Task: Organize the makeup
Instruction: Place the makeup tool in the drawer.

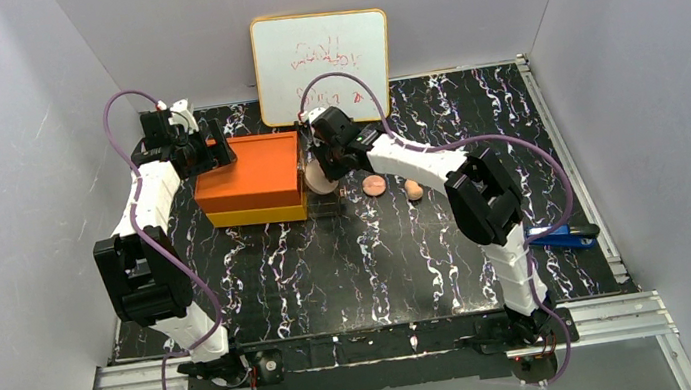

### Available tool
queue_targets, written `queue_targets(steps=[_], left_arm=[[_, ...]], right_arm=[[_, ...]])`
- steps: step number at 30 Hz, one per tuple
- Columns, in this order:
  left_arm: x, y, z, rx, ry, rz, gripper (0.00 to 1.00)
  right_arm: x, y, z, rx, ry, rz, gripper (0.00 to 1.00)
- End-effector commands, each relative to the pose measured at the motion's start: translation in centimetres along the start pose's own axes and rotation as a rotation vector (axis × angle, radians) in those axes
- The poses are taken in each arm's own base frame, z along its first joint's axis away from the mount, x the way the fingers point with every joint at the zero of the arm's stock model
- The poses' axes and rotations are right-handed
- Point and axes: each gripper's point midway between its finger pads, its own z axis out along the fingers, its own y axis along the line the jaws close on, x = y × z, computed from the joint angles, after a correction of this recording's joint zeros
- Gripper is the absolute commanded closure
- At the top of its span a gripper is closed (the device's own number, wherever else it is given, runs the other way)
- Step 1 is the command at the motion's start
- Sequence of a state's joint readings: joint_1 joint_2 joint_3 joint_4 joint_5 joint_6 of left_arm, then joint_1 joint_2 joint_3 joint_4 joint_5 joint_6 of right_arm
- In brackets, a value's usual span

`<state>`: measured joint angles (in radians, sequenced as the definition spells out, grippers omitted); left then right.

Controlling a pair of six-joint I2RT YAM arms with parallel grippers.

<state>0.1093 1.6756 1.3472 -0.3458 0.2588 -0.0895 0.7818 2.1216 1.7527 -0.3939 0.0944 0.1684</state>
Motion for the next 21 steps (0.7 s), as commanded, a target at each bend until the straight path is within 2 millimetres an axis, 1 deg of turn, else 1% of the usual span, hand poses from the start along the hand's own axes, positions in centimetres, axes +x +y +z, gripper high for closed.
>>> queue_targets(steps=[1,7,13,21], left_arm=[[7.8,1.0,0.3,-0.038,0.270,-0.023,0.04],[7.8,1.1,0.5,-0.039,0.272,-0.022,0.04],[7.8,1.1,0.4,-0.039,0.271,-0.020,0.04],[7.6,1.0,0.4,-0.037,0.267,-0.021,0.04]], right_arm=[[1.4,1.5,0.6,-0.027,0.028,-0.037,0.99],[1.1,3.3,-0.8,-0.061,0.020,-0.065,0.99],[1.2,4.6,-1.5,-0.082,0.033,-0.087,0.99],[-0.4,4.7,-3.5,-0.070,0.006,-0.111,0.99]])
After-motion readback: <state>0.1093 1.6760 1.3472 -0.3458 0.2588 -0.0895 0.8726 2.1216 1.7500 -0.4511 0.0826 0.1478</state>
